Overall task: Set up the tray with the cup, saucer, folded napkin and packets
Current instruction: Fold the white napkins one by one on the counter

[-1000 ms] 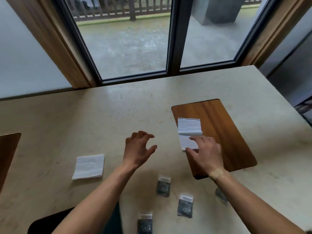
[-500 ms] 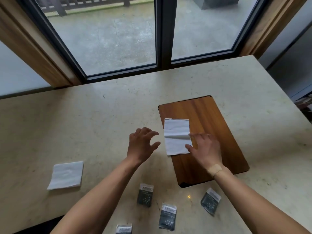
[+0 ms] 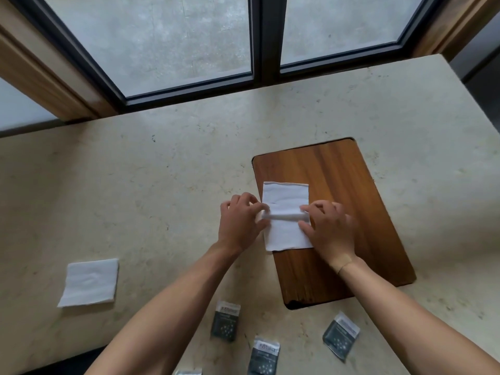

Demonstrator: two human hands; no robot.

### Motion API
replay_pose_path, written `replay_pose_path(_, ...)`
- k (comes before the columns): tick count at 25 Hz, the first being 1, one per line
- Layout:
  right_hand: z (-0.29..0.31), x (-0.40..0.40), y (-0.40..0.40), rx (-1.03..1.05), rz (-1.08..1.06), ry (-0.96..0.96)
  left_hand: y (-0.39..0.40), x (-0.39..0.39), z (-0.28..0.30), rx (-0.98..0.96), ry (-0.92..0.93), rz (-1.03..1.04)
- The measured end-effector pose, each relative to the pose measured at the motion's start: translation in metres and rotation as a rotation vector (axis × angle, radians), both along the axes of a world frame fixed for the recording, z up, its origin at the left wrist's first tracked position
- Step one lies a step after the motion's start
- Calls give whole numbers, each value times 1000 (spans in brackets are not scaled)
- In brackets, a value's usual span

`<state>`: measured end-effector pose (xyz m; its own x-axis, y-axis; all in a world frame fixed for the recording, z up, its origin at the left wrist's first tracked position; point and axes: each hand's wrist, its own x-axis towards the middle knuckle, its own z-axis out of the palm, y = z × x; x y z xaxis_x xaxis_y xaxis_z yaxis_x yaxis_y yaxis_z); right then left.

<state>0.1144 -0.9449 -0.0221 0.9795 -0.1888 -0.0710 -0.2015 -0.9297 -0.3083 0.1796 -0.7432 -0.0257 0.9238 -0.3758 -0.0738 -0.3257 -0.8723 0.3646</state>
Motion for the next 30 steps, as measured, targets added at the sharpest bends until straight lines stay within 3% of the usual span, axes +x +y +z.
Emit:
replay_pose_path(10,-2,3,2,71,-49,-66,-5,-2,2,-61,-37,3)
replay_pose_path(20,40,-12,21,266,-116,4,20,-21,50,-241,16,-18)
replay_pose_path(26,72,-24,51,565,-158,-87,54,-41,80,-472,305,149)
replay_pose_path(30,86,-34,78,630,-118,-137,87,-57,91,-534,355,150)
